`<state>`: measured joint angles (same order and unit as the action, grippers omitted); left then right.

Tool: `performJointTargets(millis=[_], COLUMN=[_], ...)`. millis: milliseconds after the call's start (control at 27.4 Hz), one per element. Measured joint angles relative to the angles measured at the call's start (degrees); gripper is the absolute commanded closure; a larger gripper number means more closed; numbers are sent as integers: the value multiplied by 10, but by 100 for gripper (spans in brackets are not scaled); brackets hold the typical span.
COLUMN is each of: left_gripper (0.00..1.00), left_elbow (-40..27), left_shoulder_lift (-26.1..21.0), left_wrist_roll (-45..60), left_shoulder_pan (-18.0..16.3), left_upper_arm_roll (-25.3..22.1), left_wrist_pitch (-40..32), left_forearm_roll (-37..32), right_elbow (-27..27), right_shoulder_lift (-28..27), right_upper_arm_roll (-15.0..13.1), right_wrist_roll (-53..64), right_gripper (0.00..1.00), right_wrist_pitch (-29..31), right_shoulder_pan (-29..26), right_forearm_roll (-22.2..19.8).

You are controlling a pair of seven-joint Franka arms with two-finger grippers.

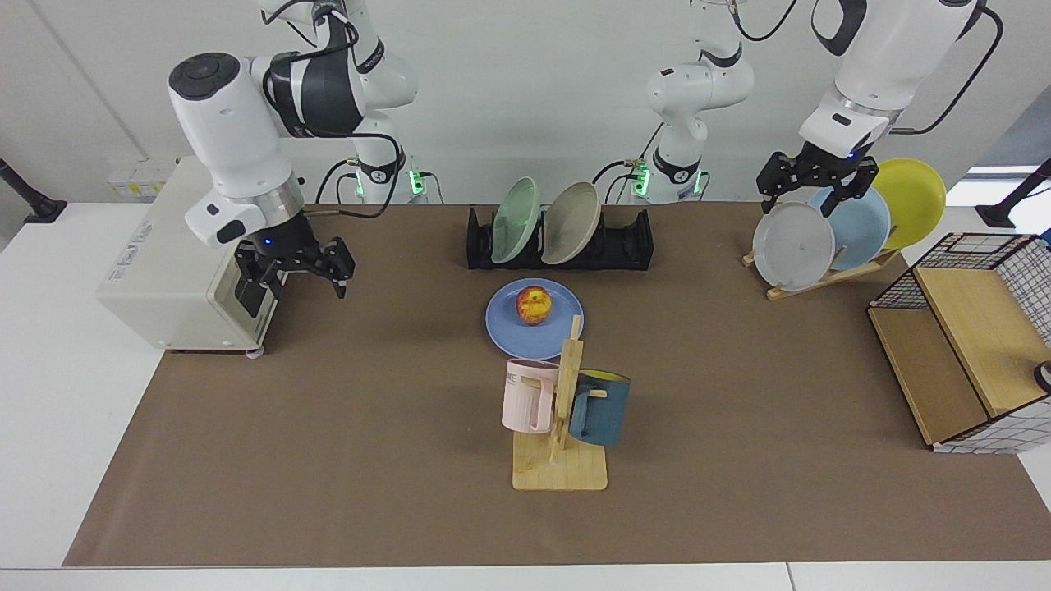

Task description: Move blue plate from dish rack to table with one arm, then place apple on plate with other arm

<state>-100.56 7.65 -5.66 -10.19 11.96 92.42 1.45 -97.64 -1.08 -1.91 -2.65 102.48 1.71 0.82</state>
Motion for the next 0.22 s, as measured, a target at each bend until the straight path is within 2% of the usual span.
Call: performJointTargets(millis=[219], left_gripper=[0], left_elbow=[0], left_shoulder_lift=[0], left_wrist_roll=[0], left_shoulder_pan=[0], left_upper_arm_roll=[0], left_wrist_pitch=[0], left_forearm_roll=[0], right_elbow=[0], right_shoulder_lift=[3], right_upper_arm_roll=[1], right_wrist_roll=[-6], right_gripper=[0], right_wrist_pitch=[-6], right_shoulder_pan=[-5], right_forearm_roll=[1])
